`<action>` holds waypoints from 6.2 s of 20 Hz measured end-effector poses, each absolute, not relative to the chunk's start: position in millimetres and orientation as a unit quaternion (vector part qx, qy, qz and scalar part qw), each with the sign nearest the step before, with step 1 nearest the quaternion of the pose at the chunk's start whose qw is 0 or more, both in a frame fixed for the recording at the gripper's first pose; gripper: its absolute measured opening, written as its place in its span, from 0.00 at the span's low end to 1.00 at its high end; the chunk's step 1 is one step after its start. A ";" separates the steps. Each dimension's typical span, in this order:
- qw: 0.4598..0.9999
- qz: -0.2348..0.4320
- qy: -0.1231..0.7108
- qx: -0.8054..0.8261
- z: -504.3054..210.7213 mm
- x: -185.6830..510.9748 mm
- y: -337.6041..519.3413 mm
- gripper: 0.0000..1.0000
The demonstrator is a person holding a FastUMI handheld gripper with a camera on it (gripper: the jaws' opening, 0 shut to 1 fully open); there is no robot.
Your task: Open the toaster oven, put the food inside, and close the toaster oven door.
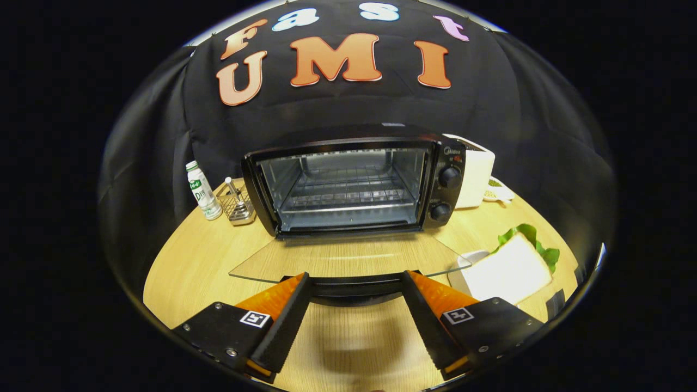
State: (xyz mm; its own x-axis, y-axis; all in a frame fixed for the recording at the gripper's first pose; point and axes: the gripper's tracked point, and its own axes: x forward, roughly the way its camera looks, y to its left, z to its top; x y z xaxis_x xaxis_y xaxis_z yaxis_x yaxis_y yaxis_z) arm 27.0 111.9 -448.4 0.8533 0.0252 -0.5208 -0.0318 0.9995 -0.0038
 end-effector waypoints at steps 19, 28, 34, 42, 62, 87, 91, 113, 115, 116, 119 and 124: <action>0.954 0.009 0.301 0.007 -476.8 8.9 91.0 1.00; 0.961 0.021 0.275 0.025 -388.3 7.1 13.5 0.99; 0.953 0.043 0.300 0.008 -353.1 12.6 -65.1 0.99; 0.904 0.103 0.415 0.026 -371.9 27.8 -131.7 0.99; 0.775 0.179 0.583 0.166 -452.8 38.1 -127.1 0.41; 0.806 0.165 0.376 0.427 -336.0 46.0 -27.5 0.26; 0.797 0.131 0.336 0.484 -348.7 61.0 9.1 0.25; 0.758 -0.080 0.165 0.626 -443.6 199.2 112.8 0.26; 0.748 -0.092 0.170 0.635 -449.6 209.9 117.6 0.31; 0.747 -0.095 0.174 0.635 -450.9 214.6 121.7 0.33; 0.745 -0.108 0.195 0.629 -460.8 218.1 126.0 0.40; 0.745 -0.100 0.216 0.623 -462.5 208.5 139.4 0.83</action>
State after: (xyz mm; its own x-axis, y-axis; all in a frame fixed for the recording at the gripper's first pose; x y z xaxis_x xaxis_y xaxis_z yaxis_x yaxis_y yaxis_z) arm 208.5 139.4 -462.5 0.8868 0.1210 -0.4460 0.4176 0.2035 0.8855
